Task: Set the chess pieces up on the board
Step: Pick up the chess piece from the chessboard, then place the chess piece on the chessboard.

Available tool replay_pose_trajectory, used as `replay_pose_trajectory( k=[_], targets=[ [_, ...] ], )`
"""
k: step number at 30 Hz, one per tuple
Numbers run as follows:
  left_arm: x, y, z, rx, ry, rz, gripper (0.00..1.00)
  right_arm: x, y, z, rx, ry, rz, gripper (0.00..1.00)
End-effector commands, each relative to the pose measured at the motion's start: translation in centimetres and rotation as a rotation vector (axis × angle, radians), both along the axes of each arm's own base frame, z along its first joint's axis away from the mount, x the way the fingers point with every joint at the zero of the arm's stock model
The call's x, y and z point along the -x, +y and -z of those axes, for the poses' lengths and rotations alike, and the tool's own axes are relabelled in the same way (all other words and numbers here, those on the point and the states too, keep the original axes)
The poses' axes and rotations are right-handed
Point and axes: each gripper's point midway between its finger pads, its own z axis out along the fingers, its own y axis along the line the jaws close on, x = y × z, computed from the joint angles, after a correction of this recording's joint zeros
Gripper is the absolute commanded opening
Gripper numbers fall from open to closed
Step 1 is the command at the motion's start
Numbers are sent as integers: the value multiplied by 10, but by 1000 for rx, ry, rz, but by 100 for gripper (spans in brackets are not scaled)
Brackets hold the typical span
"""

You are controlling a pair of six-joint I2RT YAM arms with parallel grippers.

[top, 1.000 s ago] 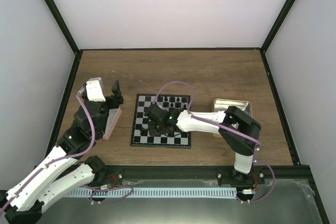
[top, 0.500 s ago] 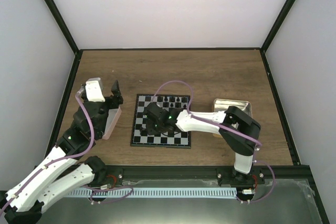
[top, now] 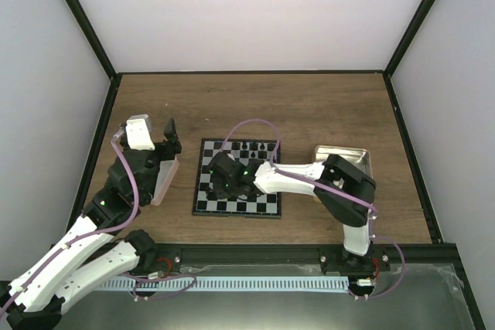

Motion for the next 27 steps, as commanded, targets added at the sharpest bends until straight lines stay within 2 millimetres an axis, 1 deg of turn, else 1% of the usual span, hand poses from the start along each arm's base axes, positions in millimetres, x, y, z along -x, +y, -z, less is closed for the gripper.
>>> replay_pose_trajectory(
  k=[1, 4, 7, 14, 18, 21, 23, 27],
  targets=[
    [2, 3, -9, 12, -17, -7, 85, -4, 7, -6, 4, -21, 14, 20],
    [2, 4, -9, 10, -16, -8, 85, -5, 6, -7, 4, -23, 21, 12],
    [2, 4, -9, 11, -16, -8, 85, -7, 5, -16, -10, -42, 31, 9],
    [2, 4, -9, 11, -16, -9, 85, -14, 0, -47, -52, -109, 55, 8],
    [2, 4, -8, 9, -14, -9, 85, -18, -4, -60, -54, -143, 73, 8],
    [2, 4, -8, 8, -14, -9, 85, -24, -10, -62, -33, -169, 90, 9],
    [2, 4, -8, 11, -15, -9, 85, -32, -15, -61, -13, -183, 113, 9],
    [3, 7, -9, 12, -18, -21, 85, -53, -28, -47, 36, -172, 157, 9]
  ],
)
